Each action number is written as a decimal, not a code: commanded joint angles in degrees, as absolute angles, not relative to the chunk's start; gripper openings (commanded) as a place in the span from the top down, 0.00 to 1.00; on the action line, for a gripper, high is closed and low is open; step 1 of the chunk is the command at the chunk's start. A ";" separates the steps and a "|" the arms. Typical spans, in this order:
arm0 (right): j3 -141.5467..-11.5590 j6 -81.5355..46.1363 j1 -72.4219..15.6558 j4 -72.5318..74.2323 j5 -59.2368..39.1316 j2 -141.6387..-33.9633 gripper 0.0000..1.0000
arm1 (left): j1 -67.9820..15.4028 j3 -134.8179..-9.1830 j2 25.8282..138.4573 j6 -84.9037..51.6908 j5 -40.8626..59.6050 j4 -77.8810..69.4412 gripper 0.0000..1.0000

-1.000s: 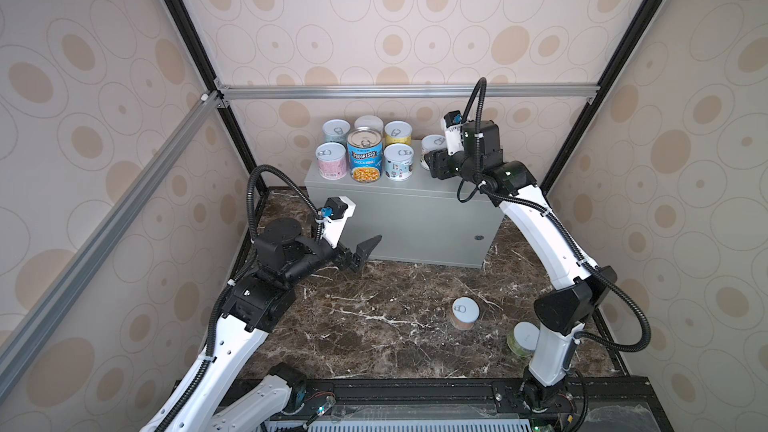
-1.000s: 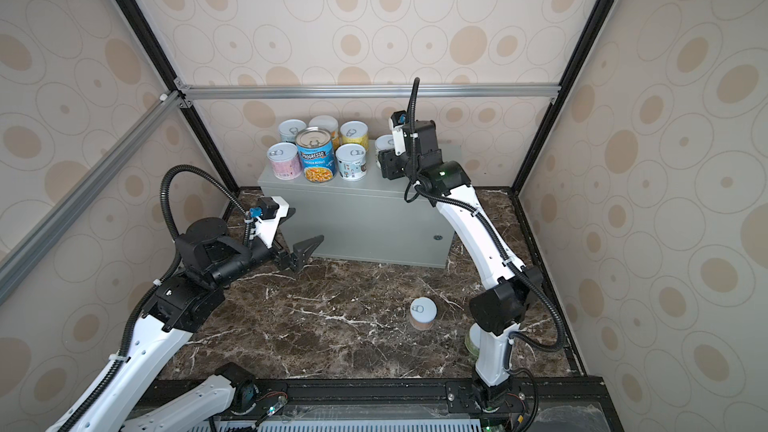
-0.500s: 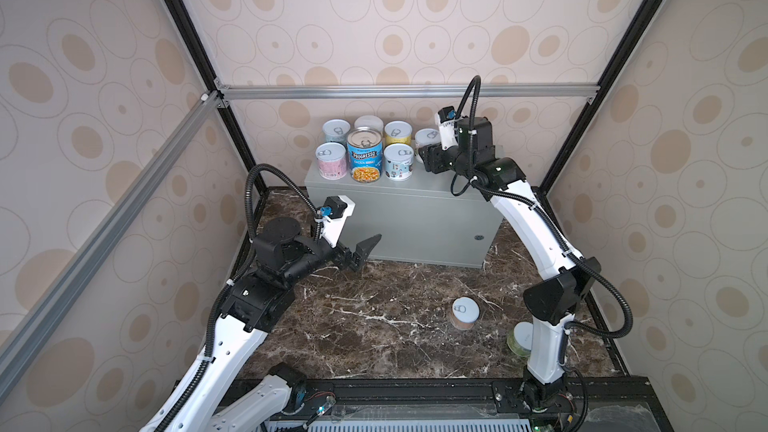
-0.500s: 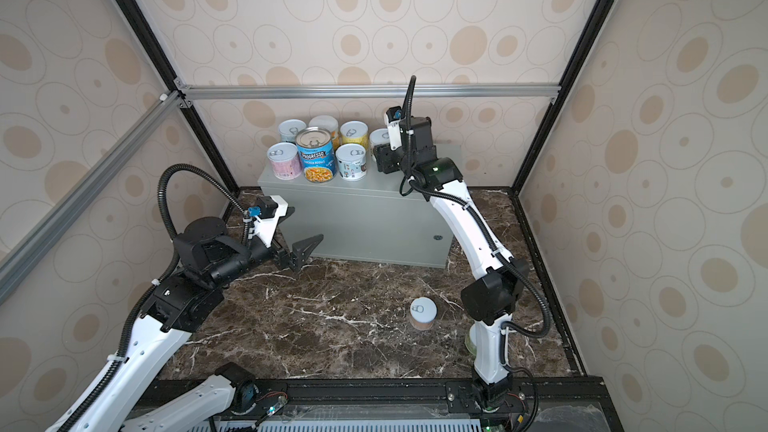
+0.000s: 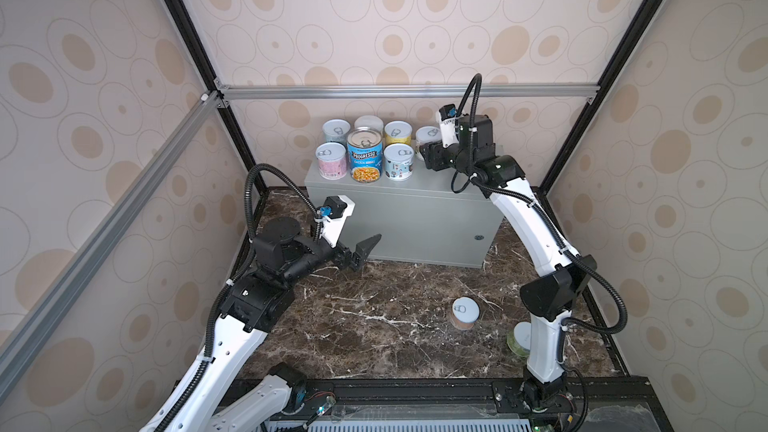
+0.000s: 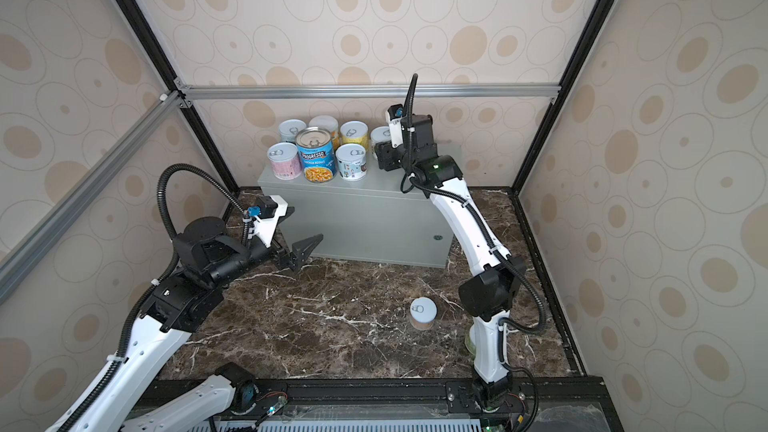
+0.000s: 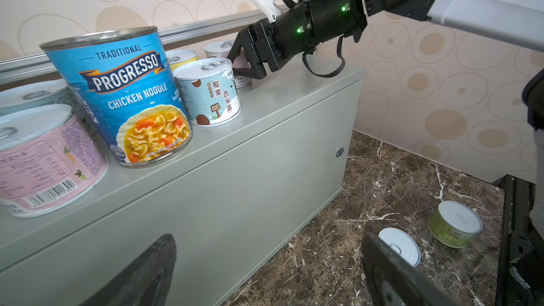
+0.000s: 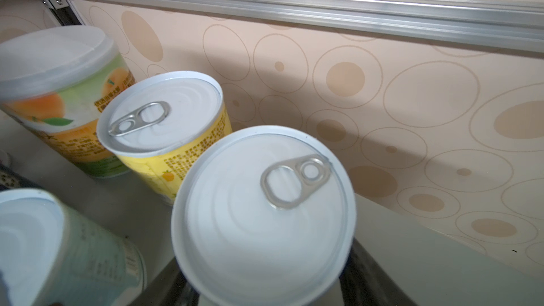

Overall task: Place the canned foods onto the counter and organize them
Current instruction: 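Lower the pink-labelled can beside the yellow-labelled can with the right gripper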

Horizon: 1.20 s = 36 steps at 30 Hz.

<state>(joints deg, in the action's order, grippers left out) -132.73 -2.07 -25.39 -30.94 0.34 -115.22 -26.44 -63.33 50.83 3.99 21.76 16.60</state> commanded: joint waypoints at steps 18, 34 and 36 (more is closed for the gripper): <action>-134.83 -2.04 -24.88 -32.72 -1.67 -116.80 0.29 | -26.85 -65.74 50.32 6.24 22.10 16.96 0.02; -135.18 -2.19 -24.96 -32.08 -2.81 -117.06 0.28 | -26.83 -65.39 49.71 6.24 21.75 17.23 0.02; -135.27 -2.24 -24.88 -32.16 -2.77 -117.16 0.28 | -26.85 -65.33 49.64 6.24 21.75 17.16 0.02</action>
<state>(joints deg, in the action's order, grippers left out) -133.82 -2.07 -25.04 -31.18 -1.74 -116.05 -26.44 -63.35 50.65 4.43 21.74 16.82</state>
